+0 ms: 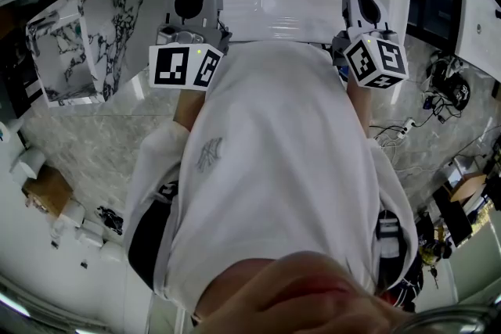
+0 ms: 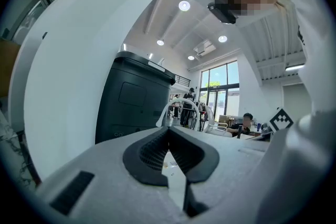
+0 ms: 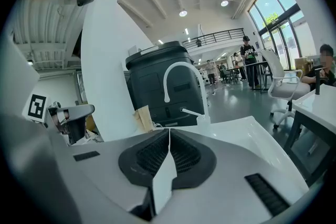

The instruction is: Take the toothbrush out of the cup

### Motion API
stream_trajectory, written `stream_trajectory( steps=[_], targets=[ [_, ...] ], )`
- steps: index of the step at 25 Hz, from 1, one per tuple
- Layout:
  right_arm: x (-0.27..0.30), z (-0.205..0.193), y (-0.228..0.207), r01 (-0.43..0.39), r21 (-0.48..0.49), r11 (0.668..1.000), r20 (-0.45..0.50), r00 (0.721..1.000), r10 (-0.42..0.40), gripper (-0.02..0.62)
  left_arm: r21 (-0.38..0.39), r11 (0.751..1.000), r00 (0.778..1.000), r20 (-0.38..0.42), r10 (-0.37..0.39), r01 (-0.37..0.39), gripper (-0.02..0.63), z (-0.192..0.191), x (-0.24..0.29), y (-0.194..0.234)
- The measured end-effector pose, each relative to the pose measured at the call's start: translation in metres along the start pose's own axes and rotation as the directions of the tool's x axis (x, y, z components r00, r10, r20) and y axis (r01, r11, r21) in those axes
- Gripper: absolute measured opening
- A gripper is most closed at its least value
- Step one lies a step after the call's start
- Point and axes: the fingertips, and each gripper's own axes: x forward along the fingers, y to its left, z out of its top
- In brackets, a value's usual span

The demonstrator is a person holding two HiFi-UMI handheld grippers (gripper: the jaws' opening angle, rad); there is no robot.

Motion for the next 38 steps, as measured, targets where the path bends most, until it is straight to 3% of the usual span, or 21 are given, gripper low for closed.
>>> stream_trajectory(
  steps=[6, 19, 38],
  targets=[
    [0.002, 0.008, -0.001, -0.01, -0.026, 1.0, -0.013, 1.0, 0.01, 0.015, 0.002, 1.0, 1.0, -0.003, -0.024, 0.024, 0.015, 0.003, -0.001, 0.014],
    [-0.022, 0.018, -0.032, 0.129, -0.024, 0.991, 0.019, 0.992, -0.128, 0.015, -0.006, 0.997, 0.996, -0.036, -0.081, 0.081, 0.015, 0.0, 0.006, 0.016],
    [-0.013, 0.015, -0.024, 0.095, 0.002, 0.995, 0.024, 0.995, -0.095, 0.015, 0.012, 0.997, 0.995, -0.063, -0.075, 0.076, 0.015, -0.005, 0.01, 0.021]
  ],
)
